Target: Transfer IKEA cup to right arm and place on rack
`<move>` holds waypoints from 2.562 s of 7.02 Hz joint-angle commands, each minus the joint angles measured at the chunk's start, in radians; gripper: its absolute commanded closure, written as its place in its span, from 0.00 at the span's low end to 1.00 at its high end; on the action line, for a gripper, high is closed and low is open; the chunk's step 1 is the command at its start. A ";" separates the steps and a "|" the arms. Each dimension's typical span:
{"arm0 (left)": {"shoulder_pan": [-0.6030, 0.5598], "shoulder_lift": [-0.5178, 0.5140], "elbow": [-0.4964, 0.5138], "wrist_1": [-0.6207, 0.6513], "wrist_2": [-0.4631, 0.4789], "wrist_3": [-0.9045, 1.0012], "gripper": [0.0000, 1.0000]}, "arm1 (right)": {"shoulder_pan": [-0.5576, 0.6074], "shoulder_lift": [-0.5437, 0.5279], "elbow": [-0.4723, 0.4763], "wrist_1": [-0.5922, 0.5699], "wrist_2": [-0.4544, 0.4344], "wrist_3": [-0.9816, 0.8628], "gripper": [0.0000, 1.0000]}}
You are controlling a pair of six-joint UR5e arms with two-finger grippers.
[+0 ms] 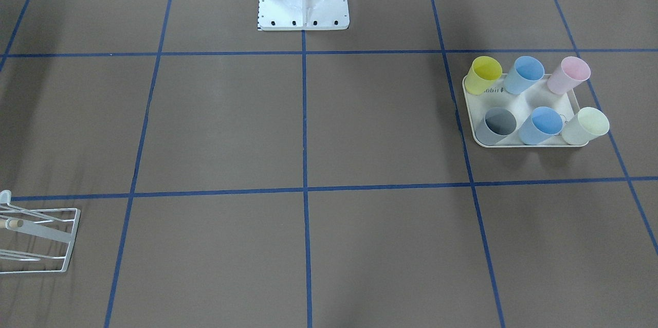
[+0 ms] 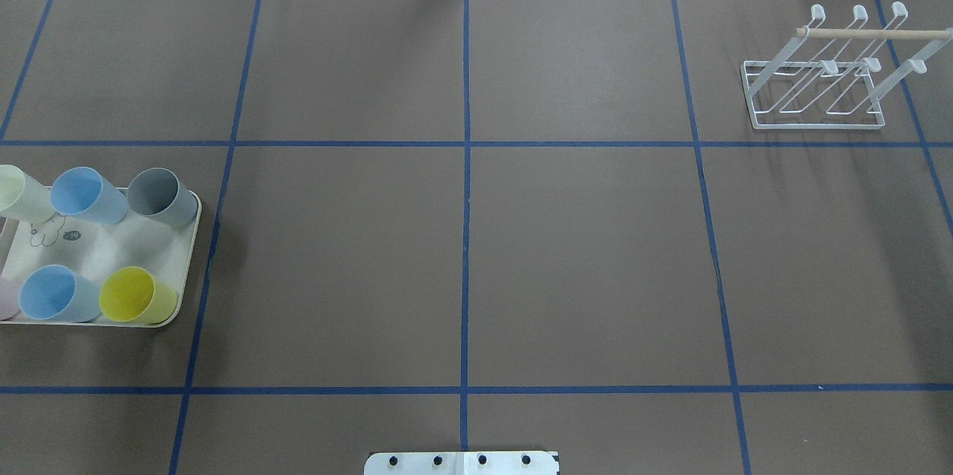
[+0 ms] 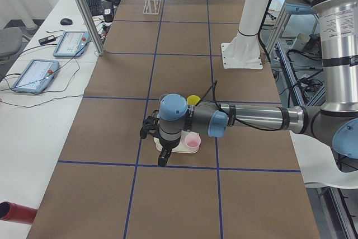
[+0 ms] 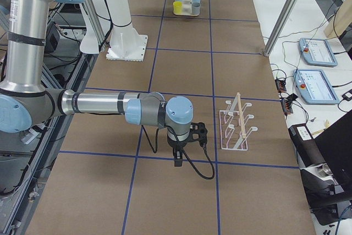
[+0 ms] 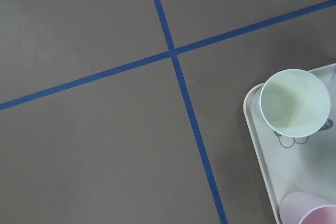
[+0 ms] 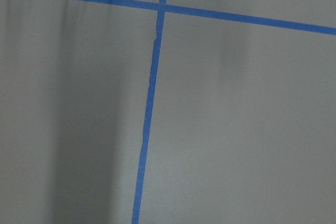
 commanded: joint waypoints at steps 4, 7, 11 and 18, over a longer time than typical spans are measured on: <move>0.000 -0.002 -0.018 -0.069 0.003 0.001 0.00 | 0.000 0.009 0.012 0.001 0.002 -0.003 0.00; 0.000 -0.005 -0.032 -0.106 -0.005 -0.009 0.00 | -0.002 0.011 0.028 0.005 0.002 -0.011 0.00; 0.005 -0.124 -0.015 -0.119 -0.006 -0.313 0.00 | -0.003 0.015 0.116 0.011 0.092 0.005 0.00; 0.008 -0.179 0.252 -0.852 0.000 -0.310 0.00 | -0.069 0.061 0.146 0.296 0.084 0.322 0.00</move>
